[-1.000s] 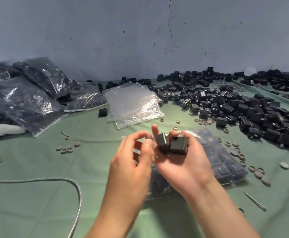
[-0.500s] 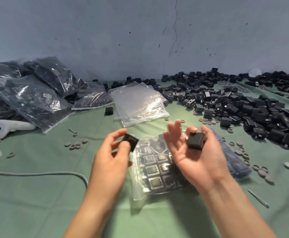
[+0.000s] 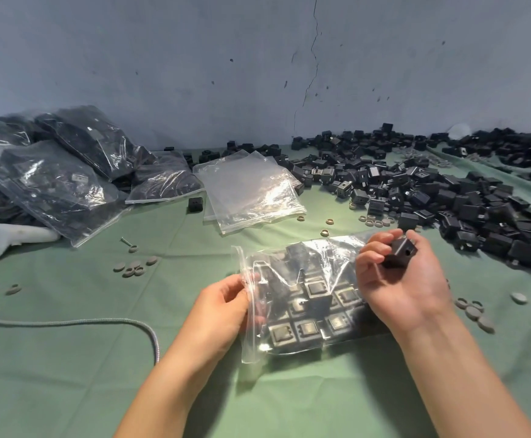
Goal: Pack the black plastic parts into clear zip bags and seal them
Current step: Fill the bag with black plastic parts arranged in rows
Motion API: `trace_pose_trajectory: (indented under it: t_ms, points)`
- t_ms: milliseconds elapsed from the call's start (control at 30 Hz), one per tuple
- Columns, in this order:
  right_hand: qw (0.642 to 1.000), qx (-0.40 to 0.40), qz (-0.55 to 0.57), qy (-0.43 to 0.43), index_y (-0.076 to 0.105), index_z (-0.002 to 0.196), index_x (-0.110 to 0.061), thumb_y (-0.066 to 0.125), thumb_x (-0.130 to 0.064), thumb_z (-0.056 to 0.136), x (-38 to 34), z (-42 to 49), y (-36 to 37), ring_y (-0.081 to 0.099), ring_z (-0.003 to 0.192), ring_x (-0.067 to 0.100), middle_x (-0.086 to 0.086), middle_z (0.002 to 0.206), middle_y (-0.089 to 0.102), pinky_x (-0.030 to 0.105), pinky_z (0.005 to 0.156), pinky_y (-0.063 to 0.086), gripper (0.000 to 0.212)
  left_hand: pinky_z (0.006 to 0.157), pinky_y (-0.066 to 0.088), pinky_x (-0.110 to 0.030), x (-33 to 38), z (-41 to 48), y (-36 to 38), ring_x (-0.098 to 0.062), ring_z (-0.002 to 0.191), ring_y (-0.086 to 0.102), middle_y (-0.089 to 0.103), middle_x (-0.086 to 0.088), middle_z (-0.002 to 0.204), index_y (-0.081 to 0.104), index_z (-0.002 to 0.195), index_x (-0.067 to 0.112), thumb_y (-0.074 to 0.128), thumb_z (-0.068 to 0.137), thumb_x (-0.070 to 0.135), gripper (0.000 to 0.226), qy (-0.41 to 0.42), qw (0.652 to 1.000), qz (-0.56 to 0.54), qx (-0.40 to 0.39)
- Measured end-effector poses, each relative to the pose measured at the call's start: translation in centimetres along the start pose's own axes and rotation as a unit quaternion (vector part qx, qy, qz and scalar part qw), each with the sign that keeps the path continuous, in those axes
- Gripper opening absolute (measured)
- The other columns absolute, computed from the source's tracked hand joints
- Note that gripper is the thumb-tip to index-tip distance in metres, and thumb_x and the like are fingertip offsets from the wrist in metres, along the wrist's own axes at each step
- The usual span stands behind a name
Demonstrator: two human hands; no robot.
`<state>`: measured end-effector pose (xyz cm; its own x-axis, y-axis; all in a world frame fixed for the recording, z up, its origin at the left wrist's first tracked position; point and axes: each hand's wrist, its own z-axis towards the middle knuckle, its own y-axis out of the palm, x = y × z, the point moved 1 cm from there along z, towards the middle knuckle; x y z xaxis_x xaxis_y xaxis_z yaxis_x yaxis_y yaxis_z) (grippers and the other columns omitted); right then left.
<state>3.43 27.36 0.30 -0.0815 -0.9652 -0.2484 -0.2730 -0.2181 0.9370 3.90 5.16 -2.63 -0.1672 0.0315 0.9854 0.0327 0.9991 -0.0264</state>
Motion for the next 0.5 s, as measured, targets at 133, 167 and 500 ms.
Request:
trace_pose_trajectory:
  t_ms: [133,167,500]
  points:
    - [1.0,-0.004,-0.003,0.012,0.061,0.072,-0.022,0.049,-0.034,0.099,0.0,0.0,0.0,0.048,0.055,0.005,-0.009,0.073,0.056,0.016,0.045,0.043,0.031,0.058,0.049,-0.029,0.6,0.7,-0.8,-0.02,0.07,0.058,0.067,-0.013,0.087,0.066,0.109,0.009,0.044,0.102,0.008,0.024,0.013,0.995,-0.034,0.096]
    - [1.0,-0.004,-0.003,0.015,0.061,0.072,-0.022,0.05,-0.034,0.099,0.0,0.0,0.0,0.049,0.055,0.004,-0.009,0.073,0.057,0.016,0.045,0.044,0.031,0.056,0.049,-0.029,0.7,0.7,-0.7,-0.023,0.07,0.056,0.063,-0.016,0.09,0.064,0.109,0.007,0.044,0.103,0.012,0.021,0.002,0.993,-0.068,0.094]
    - [1.0,0.007,0.013,0.024,0.062,0.076,-0.02,0.054,-0.032,0.097,0.3,0.0,0.2,0.055,0.057,0.005,-0.007,0.077,0.059,0.016,0.048,0.051,0.025,0.056,0.055,-0.025,1.5,-0.5,2.1,-0.019,0.08,0.075,0.074,-0.009,0.103,0.061,0.114,0.016,0.054,0.1,0.017,0.015,-0.011,0.994,-0.101,-0.049]
